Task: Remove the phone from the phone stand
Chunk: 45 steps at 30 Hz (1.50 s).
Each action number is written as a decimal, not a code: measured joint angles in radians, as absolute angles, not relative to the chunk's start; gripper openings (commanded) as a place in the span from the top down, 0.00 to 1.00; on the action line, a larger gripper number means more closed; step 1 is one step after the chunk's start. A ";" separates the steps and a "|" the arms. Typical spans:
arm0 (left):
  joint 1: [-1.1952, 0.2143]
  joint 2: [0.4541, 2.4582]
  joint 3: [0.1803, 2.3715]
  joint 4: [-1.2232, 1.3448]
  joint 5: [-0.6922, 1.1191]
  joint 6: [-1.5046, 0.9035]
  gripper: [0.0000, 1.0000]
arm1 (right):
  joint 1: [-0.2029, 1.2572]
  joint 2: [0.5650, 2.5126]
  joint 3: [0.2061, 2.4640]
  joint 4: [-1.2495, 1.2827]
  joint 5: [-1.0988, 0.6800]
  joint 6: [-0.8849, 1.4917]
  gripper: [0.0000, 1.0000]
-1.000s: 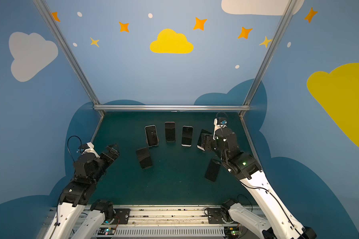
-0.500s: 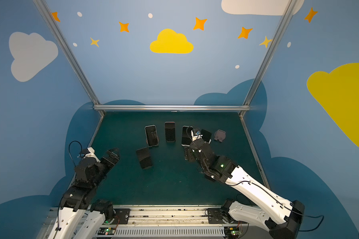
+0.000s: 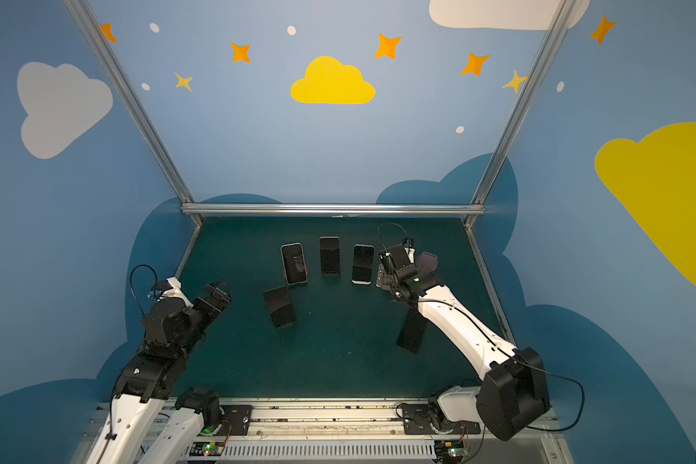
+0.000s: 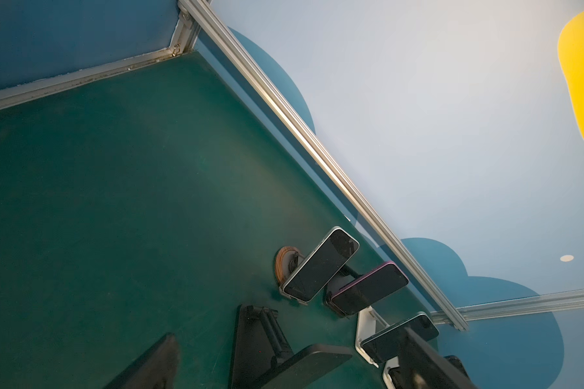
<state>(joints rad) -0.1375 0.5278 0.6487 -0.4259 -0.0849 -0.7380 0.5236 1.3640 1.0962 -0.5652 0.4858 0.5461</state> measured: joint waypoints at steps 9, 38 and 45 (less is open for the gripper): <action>-0.138 0.529 0.649 -0.426 -0.084 -0.728 0.00 | 0.485 1.550 1.198 -0.500 0.492 0.600 0.09; -0.128 0.543 0.649 -0.426 -0.069 -0.728 0.00 | 0.435 1.760 1.244 -0.385 0.534 0.644 0.13; -0.126 0.543 0.649 -0.426 -0.069 -0.728 0.00 | 0.434 1.795 1.258 -0.366 0.561 0.646 0.16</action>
